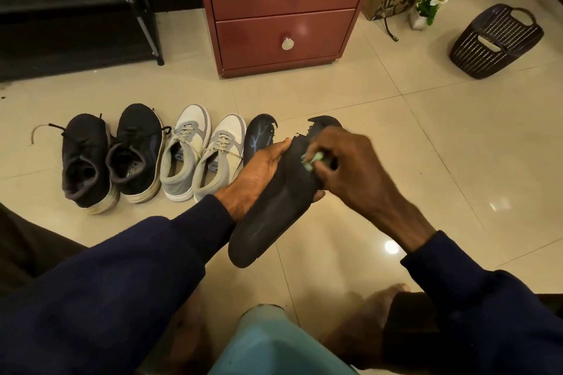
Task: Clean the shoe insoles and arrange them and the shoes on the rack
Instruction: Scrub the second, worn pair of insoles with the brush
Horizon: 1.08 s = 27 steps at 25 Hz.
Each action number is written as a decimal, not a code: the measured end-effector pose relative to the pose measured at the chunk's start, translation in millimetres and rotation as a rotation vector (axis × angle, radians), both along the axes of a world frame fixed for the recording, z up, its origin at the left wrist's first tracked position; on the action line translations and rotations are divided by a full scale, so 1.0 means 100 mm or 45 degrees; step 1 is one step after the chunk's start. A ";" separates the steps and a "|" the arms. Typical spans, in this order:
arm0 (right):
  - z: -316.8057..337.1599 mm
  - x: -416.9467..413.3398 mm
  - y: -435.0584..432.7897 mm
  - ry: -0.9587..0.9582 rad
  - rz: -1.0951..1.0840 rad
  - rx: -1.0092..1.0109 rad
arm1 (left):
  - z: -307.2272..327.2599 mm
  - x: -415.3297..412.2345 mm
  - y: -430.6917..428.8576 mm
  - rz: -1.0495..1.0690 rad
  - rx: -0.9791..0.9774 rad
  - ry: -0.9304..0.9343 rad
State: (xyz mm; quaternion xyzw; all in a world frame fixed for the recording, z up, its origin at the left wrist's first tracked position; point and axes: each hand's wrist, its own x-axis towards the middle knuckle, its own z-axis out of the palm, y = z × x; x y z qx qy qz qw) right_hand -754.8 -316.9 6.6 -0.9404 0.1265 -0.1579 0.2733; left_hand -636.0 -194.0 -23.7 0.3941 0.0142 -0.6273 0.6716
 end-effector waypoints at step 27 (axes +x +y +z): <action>0.15 -0.02 0.07 0.152 -0.016 0.310 | -0.07 0.04 -0.07 0.129 0.090 -0.092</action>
